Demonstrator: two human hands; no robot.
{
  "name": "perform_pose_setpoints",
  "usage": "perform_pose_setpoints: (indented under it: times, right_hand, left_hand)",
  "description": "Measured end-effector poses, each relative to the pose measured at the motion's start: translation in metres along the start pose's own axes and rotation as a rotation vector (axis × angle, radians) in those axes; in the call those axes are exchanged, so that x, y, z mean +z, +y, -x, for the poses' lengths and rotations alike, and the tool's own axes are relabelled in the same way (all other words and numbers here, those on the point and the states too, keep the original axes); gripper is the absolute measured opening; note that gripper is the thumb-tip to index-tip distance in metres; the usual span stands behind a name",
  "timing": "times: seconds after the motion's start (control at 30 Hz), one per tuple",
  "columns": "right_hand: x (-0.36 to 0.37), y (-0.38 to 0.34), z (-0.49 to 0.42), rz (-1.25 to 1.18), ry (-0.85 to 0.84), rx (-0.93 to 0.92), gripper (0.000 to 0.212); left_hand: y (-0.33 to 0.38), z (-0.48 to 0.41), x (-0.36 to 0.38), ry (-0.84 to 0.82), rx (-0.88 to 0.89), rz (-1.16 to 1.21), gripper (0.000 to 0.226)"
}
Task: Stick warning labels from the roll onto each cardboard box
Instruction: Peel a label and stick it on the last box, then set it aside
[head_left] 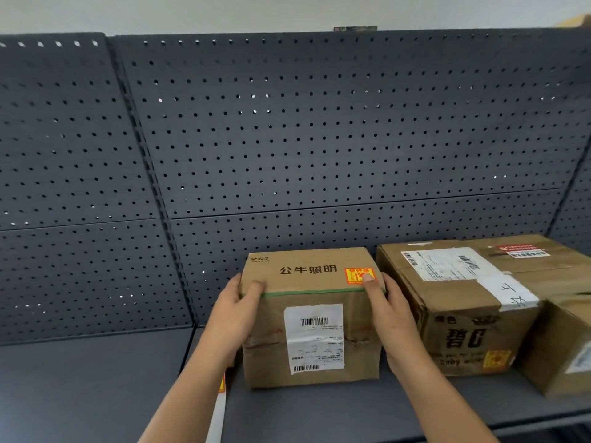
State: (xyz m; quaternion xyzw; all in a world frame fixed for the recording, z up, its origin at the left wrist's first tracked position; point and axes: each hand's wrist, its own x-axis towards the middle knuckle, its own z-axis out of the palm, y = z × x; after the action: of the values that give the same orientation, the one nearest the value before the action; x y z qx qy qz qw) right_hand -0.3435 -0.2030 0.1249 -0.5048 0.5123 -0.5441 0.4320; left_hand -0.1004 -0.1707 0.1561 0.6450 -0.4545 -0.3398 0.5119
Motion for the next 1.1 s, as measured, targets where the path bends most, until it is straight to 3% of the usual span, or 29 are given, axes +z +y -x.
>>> perform_pose_setpoints:
  times: [0.07,0.17,0.33,0.47,0.57,0.73,0.93,1.1]
  right_hand:
    - [0.004,-0.002,0.001,0.000,0.001,-0.042,0.035]
    - [0.009,-0.013,0.007,0.008,-0.015,-0.096,0.022]
    - [0.014,-0.046,0.019,0.121,-0.009,-0.284,0.032]
    - [0.026,-0.071,0.025,0.392,0.019,-0.499,0.073]
    - [0.040,-0.080,0.028,0.646,0.048,-0.659,0.078]
    - [0.064,-0.078,0.033,0.904,0.096,-0.823,0.074]
    - [0.096,-0.075,0.031,1.125,-0.057,-0.795,0.079]
    - [0.121,-0.061,0.036,1.199,-0.125,-0.791,0.078]
  left_hand:
    - [-0.003,0.002,0.000,0.005,-0.018,0.034,0.041]
    - [-0.005,0.005,-0.002,0.007,-0.020,0.129,0.025]
    - [-0.015,0.016,-0.005,0.077,-0.100,0.415,0.025]
    - [-0.042,0.024,-0.001,0.126,-0.201,0.528,0.038]
    - [-0.067,0.032,0.013,0.095,-0.318,0.604,0.046]
    - [-0.084,0.033,0.029,0.055,-0.377,0.450,0.025]
    - [-0.092,0.029,0.024,0.020,-0.339,0.224,0.030]
    - [-0.088,0.020,0.024,0.001,-0.438,0.292,0.034]
